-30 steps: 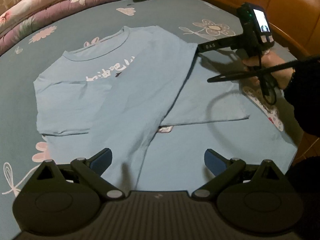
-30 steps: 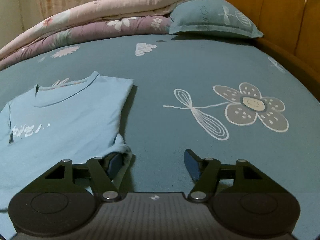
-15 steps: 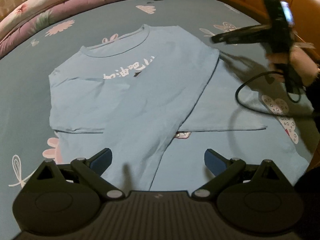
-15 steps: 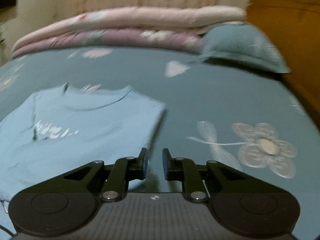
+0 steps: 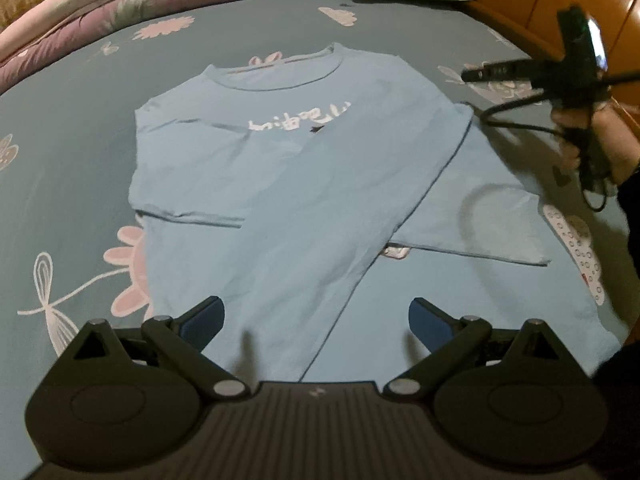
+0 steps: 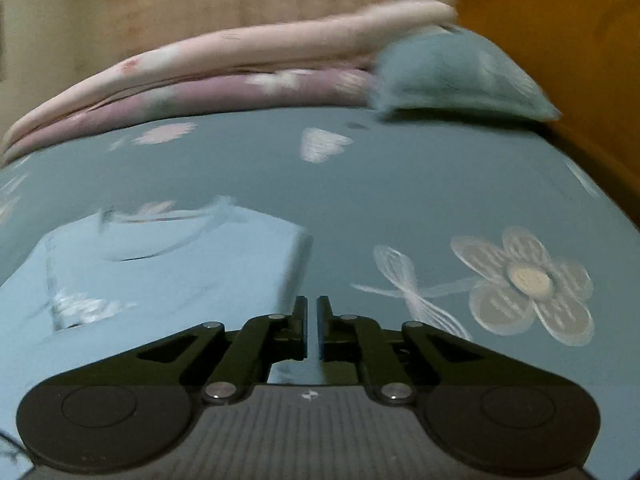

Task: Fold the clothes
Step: 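Move the right gripper to the shirt side edge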

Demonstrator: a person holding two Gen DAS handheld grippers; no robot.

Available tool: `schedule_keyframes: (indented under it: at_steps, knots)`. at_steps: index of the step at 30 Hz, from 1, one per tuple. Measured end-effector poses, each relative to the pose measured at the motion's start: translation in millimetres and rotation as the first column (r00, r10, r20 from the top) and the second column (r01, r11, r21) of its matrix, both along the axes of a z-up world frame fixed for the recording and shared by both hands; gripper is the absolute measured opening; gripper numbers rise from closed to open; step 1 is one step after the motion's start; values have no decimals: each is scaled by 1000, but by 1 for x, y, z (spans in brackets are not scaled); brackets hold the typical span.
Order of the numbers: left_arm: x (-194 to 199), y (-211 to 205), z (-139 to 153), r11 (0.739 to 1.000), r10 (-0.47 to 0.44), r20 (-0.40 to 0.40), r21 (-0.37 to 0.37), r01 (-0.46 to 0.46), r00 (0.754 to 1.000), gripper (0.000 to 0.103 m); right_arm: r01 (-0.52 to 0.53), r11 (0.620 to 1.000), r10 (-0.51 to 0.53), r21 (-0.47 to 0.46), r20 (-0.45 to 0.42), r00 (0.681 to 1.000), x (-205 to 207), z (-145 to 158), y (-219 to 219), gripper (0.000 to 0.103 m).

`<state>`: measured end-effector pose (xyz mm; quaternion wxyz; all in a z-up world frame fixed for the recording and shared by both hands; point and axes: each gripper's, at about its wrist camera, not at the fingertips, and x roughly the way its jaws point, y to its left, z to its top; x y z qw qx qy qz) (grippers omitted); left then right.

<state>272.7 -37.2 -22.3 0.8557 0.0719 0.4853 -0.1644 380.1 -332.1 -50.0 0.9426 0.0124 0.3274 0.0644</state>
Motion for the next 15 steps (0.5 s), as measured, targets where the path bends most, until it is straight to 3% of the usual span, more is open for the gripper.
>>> schedule_keyframes:
  at_steps: [2, 4, 7, 10, 12, 15]
  knots:
    - [-1, 0, 0, 1000, 6, -3, 5, -6, 1000, 98, -93, 996, 94, 14, -24, 995, 4, -3, 16, 12]
    - [-6, 2, 0, 1000, 9, -7, -3, -9, 1000, 98, -88, 996, 85, -25, -98, 992, 13, -19, 24, 12]
    - [-18, 11, -2, 999, 32, -28, -8, -33, 999, 98, -53, 999, 54, 13, -115, 992, 8, -21, 15, 12]
    - [-33, 25, -7, 998, 70, -61, -2, -70, 996, 98, -134, 987, 142, 87, -87, 986, -8, -1, 13, 13]
    - [-39, 32, -11, 996, 86, -79, 7, -86, 993, 98, -230, 955, 252, 189, -104, 962, -16, 3, 14, 13]
    - [-42, 38, -13, 996, 86, -86, 11, -85, 993, 98, -367, 874, 432, 318, -165, 887, -24, -1, 40, 13]
